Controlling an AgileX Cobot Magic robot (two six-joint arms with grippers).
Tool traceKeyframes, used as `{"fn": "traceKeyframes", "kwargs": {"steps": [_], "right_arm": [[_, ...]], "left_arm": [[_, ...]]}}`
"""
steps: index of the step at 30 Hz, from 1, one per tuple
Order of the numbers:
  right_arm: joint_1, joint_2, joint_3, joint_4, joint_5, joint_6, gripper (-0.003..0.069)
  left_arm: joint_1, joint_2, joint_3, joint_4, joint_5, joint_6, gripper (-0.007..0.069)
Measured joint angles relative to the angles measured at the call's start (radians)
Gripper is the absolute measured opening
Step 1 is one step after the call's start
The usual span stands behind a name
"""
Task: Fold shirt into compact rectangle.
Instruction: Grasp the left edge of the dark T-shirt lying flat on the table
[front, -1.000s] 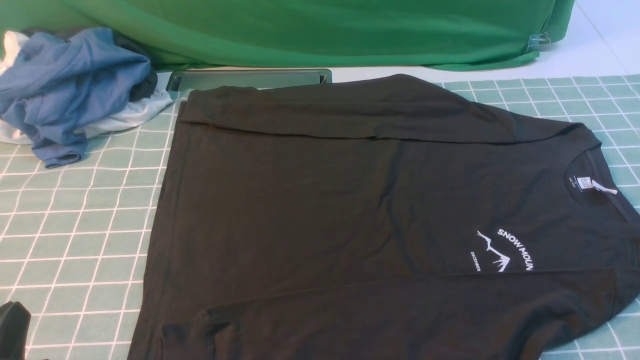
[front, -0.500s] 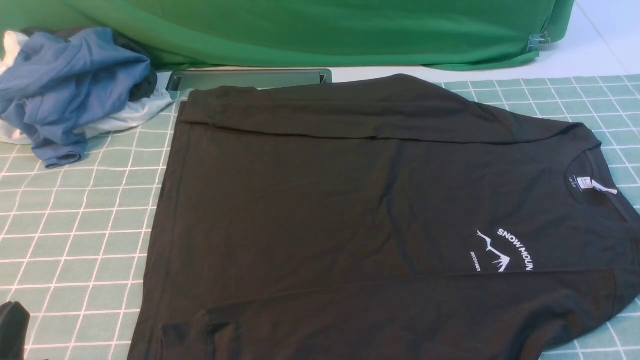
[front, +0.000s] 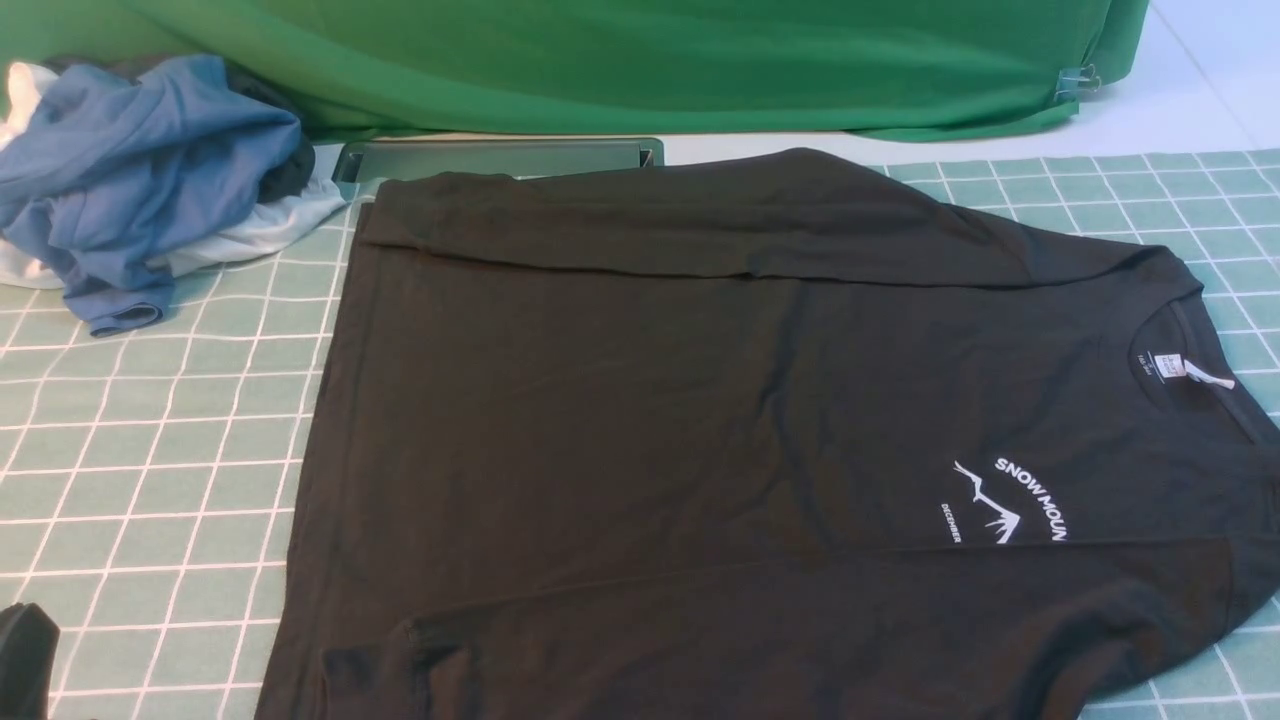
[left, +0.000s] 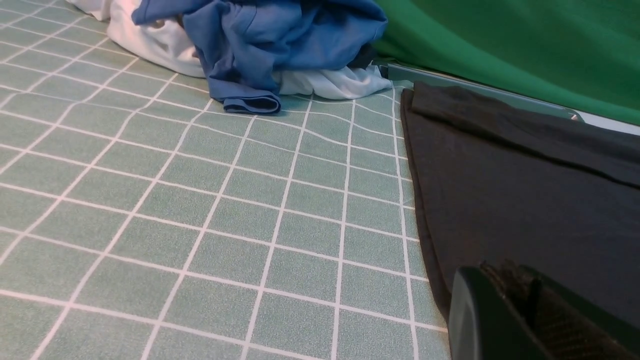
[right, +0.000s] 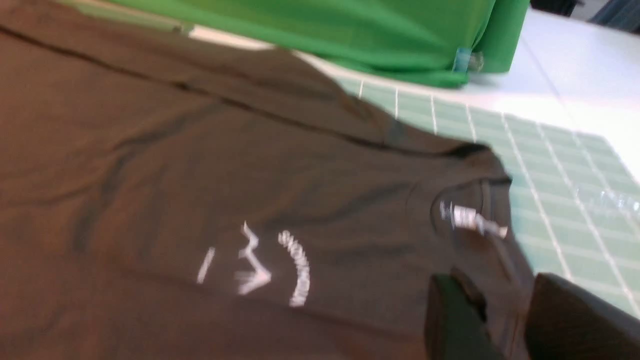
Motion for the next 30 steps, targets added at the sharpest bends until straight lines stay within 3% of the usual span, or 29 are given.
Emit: {"fn": "traceKeyframes", "kwargs": {"steps": [6, 9, 13, 16, 20, 30], "right_arm": [[0.000, 0.000, 0.000, 0.000, -0.128, 0.043, 0.0242], [0.000, 0.000, 0.000, 0.000, -0.172, 0.229, 0.0242], [0.000, 0.000, 0.000, 0.000, -0.208, 0.632, 0.0242], [0.000, 0.000, 0.000, 0.000, -0.217, 0.801, 0.0242], [0.000, 0.000, 0.000, 0.000, -0.221, 0.868, 0.0242], [0.000, 0.000, 0.000, 0.000, -0.278, 0.891, 0.0237]], "left_arm": [[0.000, 0.000, 0.000, -0.043, -0.049, -0.011, 0.0018], [0.000, 0.000, 0.000, -0.257, -0.072, -0.118, 0.0018], [0.000, 0.000, 0.000, -0.699, -0.045, -0.370, 0.0018], [0.000, 0.000, 0.000, -0.865, -0.031, -0.447, 0.0018], [0.000, 0.000, 0.000, -0.872, -0.031, -0.452, 0.0018], [0.000, 0.000, 0.000, -0.840, -0.122, -0.452, 0.0018]]}}
